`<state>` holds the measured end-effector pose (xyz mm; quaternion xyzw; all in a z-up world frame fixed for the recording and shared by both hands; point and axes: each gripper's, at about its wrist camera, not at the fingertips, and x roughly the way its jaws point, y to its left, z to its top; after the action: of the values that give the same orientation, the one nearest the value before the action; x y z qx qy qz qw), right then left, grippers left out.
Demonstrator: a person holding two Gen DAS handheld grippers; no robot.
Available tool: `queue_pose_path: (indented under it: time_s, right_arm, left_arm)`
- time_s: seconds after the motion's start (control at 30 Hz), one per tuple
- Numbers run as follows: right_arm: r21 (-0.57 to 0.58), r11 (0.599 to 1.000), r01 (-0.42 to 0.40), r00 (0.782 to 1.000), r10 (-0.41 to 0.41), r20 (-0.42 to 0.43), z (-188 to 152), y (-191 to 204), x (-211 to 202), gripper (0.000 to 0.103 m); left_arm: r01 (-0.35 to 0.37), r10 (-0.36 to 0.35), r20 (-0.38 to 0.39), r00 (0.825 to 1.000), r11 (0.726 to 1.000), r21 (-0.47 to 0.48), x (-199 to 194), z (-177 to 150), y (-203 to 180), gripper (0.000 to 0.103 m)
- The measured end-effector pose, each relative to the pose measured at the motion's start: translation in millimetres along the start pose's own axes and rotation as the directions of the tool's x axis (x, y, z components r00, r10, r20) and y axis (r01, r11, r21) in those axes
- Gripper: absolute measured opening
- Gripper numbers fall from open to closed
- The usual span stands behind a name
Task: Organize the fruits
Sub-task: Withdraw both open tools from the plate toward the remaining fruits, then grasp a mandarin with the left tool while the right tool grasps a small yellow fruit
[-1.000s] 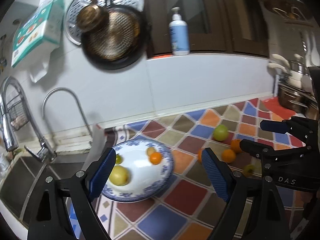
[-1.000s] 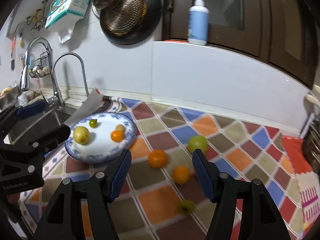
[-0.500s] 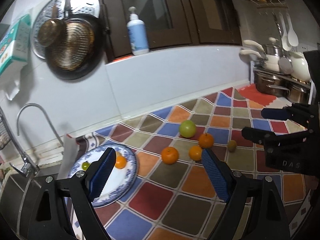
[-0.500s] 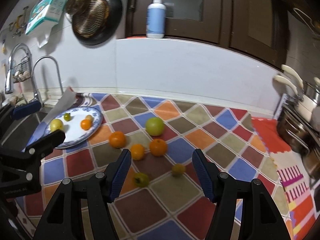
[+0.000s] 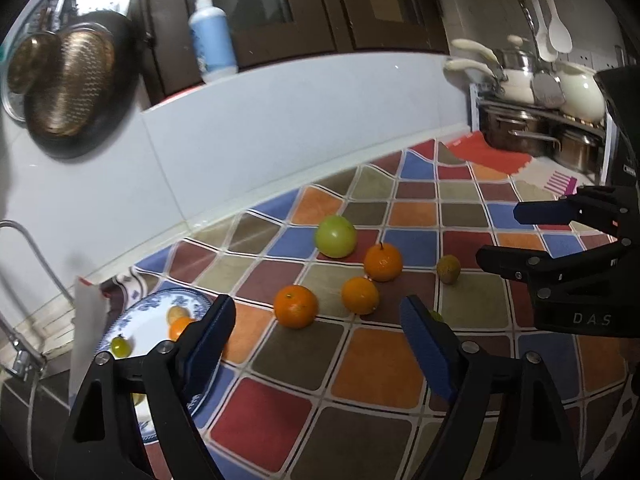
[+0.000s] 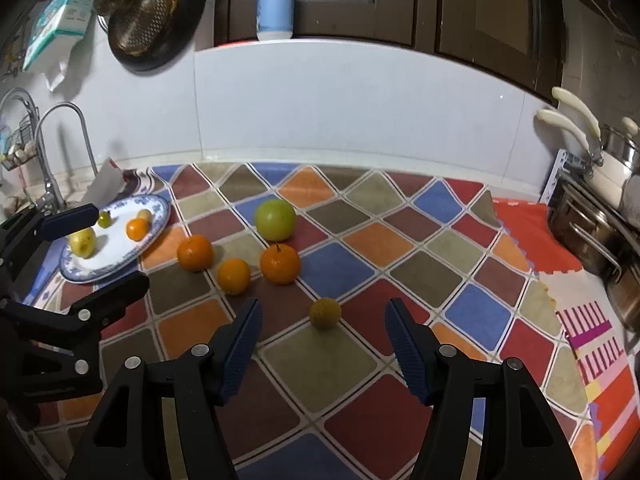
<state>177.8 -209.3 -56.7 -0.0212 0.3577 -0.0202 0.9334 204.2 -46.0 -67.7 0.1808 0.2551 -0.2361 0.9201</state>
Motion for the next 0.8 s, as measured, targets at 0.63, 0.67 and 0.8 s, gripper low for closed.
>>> queue_pose_path:
  time_s: [0.63,0.67,0.8]
  right_arm:
    - [0.028,0.999,-0.023,0.993,0.026,-0.116,-5.8,-4.7,56.0,0.063]
    - [0.030,0.999,-0.025,0.993,0.028,-0.118,-5.9,-4.9,57.8,0.063]
    - [0.030,0.999,-0.031,0.991,0.035,-0.129,-5.3,-4.0,65.1,0.059]
  left_arm:
    - [0.178,-0.164,-0.100,0.981,0.972,0.153,75.6,-0.5,-12.6,0.066]
    - [0.183,-0.168,-0.106,0.980,0.970,0.161,79.7,-0.3,-13.2,0.065]
    - [0.226,-0.204,-0.145,0.968,0.962,0.155,91.0,1.0,-12.2,0.058]
